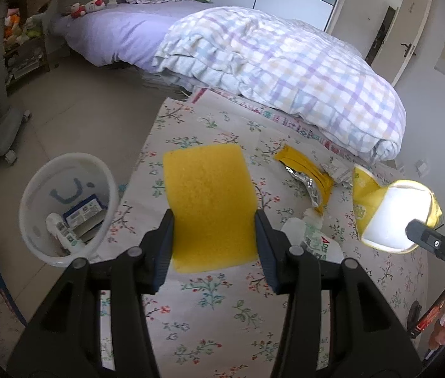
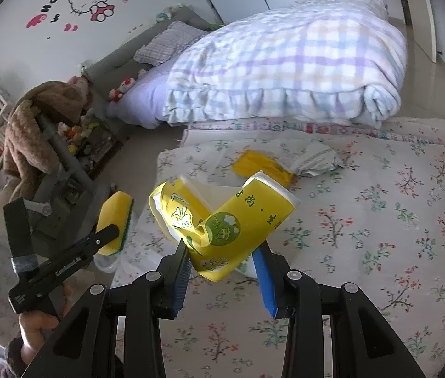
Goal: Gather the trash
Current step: 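Carry the sponge over the wastebasket and open the left tool while the right tool holds the packet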
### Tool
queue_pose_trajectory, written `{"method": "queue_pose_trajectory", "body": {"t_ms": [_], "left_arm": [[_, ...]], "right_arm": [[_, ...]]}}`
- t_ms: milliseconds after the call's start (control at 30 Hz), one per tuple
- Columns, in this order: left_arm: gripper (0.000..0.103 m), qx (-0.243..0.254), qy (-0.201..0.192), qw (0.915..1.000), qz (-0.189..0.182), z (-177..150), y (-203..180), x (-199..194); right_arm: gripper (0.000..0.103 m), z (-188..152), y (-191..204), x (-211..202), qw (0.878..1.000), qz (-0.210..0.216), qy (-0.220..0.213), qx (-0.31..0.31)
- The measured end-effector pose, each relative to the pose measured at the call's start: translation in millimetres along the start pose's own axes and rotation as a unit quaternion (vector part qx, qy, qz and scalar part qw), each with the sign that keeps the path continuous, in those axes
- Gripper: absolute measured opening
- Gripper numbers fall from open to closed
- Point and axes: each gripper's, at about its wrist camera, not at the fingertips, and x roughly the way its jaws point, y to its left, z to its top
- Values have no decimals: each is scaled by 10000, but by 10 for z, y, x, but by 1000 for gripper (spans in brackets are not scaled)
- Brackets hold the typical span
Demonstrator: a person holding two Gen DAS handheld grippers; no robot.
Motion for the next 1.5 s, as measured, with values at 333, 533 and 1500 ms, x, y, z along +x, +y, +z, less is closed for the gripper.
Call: {"method": "queue_pose_trajectory", "body": {"t_ms": [333, 533, 1500], "left_arm": [[50, -155, -69, 9997, 151, 31, 273, -69], [50, -233, -94, 9992, 308, 43, 480, -93], [86, -447, 25, 9902, 1323, 24, 1705, 15]], "right_arm": [[39, -11, 320, 142, 9995, 224, 61, -229], [39, -31, 540, 301, 9986, 315, 143, -394], [39, -200, 1352, 1035, 9931, 539, 389, -968]]}}
